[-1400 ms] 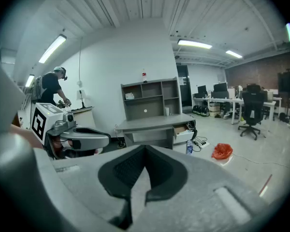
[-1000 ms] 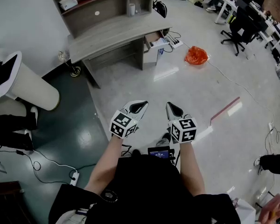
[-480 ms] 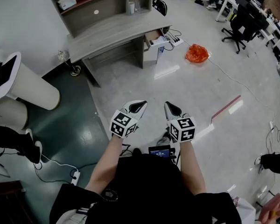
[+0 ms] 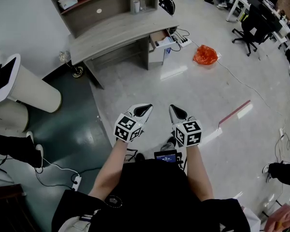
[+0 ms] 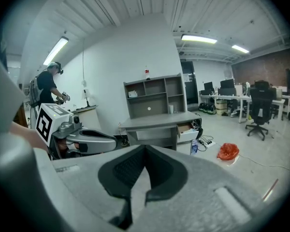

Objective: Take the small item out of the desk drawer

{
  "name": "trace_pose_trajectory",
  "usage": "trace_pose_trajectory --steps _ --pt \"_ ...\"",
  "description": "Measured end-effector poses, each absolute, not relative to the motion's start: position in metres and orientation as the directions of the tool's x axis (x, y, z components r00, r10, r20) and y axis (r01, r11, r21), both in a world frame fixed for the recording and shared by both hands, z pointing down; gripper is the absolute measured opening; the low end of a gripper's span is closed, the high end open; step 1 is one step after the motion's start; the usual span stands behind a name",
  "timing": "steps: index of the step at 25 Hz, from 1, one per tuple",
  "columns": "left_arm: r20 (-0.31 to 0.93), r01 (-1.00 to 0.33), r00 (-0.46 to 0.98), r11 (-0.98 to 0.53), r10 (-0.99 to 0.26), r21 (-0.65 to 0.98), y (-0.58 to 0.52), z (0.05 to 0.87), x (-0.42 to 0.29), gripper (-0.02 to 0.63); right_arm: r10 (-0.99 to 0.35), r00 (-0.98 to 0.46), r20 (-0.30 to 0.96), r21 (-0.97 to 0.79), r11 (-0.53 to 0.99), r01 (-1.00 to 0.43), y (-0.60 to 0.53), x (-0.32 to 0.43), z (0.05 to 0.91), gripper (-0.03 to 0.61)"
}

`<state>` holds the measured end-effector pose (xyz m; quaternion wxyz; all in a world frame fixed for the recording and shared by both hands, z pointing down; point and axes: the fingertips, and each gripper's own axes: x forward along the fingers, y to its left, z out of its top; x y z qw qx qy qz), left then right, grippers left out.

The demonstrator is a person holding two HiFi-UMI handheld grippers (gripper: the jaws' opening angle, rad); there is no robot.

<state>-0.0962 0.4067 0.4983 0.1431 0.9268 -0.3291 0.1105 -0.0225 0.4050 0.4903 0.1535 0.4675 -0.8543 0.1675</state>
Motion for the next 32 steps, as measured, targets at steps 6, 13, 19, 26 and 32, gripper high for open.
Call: trace_pose_trajectory --steps 6,13,19,26,32 --pt "0.311 -0.648 0.753 -0.737 -0.580 0.192 0.383 0.498 -0.076 0.000 -0.734 -0.532 0.422 -0.152 0.522 -0.840 0.380 -0.006 0.490 -0.002" --pt "0.321 -0.657 0.745 -0.728 -0.585 0.195 0.354 0.500 -0.049 0.000 -0.730 -0.539 0.420 -0.150 0.530 -0.834 0.346 0.021 0.491 0.000" --pt "0.332 -0.668 0.734 -0.719 -0.593 0.192 0.328 0.502 -0.026 0.000 -0.722 -0.552 0.416 -0.167 0.537 -0.827 0.316 0.046 0.494 -0.001" --pt "0.356 -0.689 0.712 -0.698 -0.605 0.193 0.304 0.508 -0.003 0.000 -0.689 -0.594 0.416 -0.200 0.568 -0.798 0.289 0.066 0.497 -0.002" --pt "0.366 -0.715 0.688 -0.673 -0.627 0.191 0.286 0.509 0.015 0.000 -0.657 -0.628 0.416 -0.214 0.601 -0.770 0.269 0.084 0.499 -0.002"
